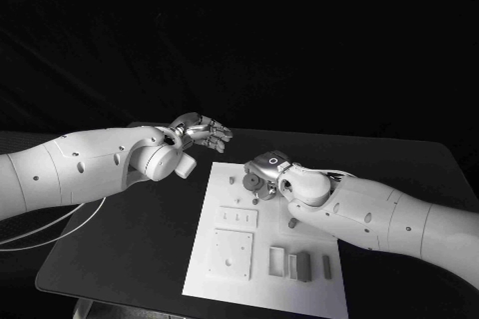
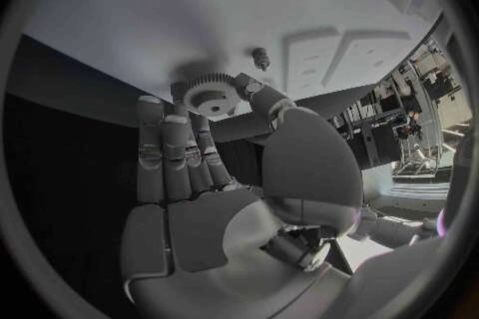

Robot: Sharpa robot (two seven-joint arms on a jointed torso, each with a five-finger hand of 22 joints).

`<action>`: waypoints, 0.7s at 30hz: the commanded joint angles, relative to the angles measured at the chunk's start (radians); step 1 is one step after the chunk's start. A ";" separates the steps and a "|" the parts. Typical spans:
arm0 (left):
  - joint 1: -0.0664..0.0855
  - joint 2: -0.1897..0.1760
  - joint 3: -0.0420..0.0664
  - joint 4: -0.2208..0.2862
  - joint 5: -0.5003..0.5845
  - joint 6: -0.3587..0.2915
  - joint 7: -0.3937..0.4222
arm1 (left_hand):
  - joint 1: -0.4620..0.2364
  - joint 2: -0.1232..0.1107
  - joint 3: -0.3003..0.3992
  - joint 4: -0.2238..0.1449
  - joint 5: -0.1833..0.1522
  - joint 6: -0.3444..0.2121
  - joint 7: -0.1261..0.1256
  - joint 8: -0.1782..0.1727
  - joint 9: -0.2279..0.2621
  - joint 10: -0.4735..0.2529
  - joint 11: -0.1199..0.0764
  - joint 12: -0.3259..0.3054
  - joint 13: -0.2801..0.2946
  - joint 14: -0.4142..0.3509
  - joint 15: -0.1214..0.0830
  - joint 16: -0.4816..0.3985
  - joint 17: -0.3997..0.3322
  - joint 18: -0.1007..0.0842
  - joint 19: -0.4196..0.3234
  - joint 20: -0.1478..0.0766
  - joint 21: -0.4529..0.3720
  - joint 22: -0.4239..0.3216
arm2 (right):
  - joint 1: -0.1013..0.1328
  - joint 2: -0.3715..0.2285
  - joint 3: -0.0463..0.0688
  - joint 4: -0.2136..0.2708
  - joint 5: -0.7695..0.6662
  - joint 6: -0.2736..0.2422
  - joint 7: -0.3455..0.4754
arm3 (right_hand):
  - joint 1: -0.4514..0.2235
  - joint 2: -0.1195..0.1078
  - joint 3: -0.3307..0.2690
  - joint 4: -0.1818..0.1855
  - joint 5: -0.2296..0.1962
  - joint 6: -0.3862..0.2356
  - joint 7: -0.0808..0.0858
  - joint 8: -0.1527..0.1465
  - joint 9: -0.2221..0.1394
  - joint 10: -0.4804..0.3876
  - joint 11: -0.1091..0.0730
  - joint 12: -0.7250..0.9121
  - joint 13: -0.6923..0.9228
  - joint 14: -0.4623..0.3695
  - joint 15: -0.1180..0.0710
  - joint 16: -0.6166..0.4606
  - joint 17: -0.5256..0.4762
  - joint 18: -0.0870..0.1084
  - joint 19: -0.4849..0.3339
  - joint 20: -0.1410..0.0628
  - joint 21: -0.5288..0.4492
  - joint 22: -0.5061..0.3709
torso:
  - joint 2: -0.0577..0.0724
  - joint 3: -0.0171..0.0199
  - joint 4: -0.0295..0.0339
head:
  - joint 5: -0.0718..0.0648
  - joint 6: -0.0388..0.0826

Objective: Assemble the parts on the task board

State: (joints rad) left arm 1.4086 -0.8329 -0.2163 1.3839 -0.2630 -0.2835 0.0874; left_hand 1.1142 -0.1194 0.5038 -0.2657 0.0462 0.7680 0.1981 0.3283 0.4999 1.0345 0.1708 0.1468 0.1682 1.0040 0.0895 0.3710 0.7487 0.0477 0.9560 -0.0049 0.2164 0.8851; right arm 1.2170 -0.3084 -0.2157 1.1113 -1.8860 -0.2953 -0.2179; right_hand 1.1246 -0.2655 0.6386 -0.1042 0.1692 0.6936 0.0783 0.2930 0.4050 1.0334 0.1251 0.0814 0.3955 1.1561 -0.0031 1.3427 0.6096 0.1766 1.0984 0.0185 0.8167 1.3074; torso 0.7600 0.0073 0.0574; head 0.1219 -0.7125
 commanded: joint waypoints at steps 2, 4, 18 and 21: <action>0.001 -0.001 0.001 0.004 -0.007 0.003 0.001 | 0.005 -0.006 0.001 -0.007 0.003 -0.010 0.009 -0.005 0.002 -0.009 -0.001 -0.004 0.002 0.007 -0.001 -0.006 0.002 0.012 0.004 -0.006 -0.004 0.001 | 0.000 -0.004 0.000 0.006 0.001 0.020 -0.001 | -0.003 -0.014 -0.003 0.008 0.002 -0.009 -0.003 -0.001 -0.002 0.097 -0.022 -0.008 0.095 -0.009 -0.005 -0.004 0.000 0.085 -0.010 0.000 -0.002 0.018 | 0.000 -0.0005 -0.0006 | 0.000 -0.001; 0.001 -0.002 0.001 0.004 -0.008 0.003 0.001 | 0.005 -0.006 0.001 -0.008 0.003 -0.010 0.009 -0.005 0.002 -0.009 -0.001 -0.004 0.002 0.007 -0.001 -0.006 0.002 0.012 0.004 -0.006 -0.004 0.001 | 0.000 -0.005 0.000 0.008 0.002 0.021 -0.001 | -0.011 -0.021 -0.007 0.013 0.002 -0.022 -0.004 -0.006 -0.004 0.094 -0.020 -0.009 0.096 -0.011 -0.003 -0.005 0.000 0.085 -0.012 0.001 -0.003 0.018 | 0.000 -0.0002 -0.0010 | 0.001 -0.002; 0.001 0.013 0.000 -0.014 -0.015 0.000 -0.001 | 0.011 -0.008 0.003 -0.012 0.003 -0.009 0.008 -0.005 0.002 -0.010 -0.001 -0.005 0.003 0.007 -0.001 -0.008 0.004 0.012 0.004 -0.006 -0.005 0.002 | -0.001 -0.014 0.000 0.020 0.007 -0.001 -0.007 | -0.090 -0.034 -0.110 0.005 -0.121 -0.055 -0.006 -0.009 -0.003 0.087 -0.021 -0.009 0.110 -0.023 -0.004 0.000 0.005 0.085 -0.029 0.001 -0.002 0.020 | 0.001 0.0002 -0.0022 | -0.002 -0.004; 0.001 0.013 0.000 -0.016 -0.015 -0.003 0.001 | 0.011 -0.008 0.003 -0.013 0.003 -0.009 0.008 -0.005 0.002 -0.010 -0.001 -0.005 0.003 0.007 -0.001 -0.008 0.004 0.012 0.004 -0.006 -0.005 0.002 | -0.001 -0.014 0.000 0.018 0.007 -0.005 -0.010 | -0.096 -0.034 -0.120 0.003 -0.121 -0.060 -0.006 -0.009 -0.001 0.087 -0.022 -0.009 0.112 -0.025 -0.005 0.000 0.005 0.085 -0.029 -0.001 -0.003 0.019 | 0.001 0.0012 -0.0017 | -0.002 -0.002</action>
State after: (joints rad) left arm 1.4083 -0.8214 -0.2168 1.3677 -0.2735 -0.2840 0.0835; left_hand 1.1198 -0.1249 0.5060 -0.2735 0.0462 0.7680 0.1981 0.3283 0.5008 1.0345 0.1708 0.1468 0.1697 1.0040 0.0894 0.3671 0.7521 0.0481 0.9560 -0.0049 0.2164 0.8859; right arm 1.2168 -0.3226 -0.2158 1.1297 -1.8768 -0.2935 -0.2208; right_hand 1.0379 -0.3016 0.5241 -0.1009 0.0503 0.6427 0.0722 0.2864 0.4030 1.1051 0.0897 0.0732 0.5064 1.1296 -0.0023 1.3426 0.6138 0.1961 1.0729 0.0220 0.8167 1.3073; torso 0.7608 0.0079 0.0557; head 0.1202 -0.7157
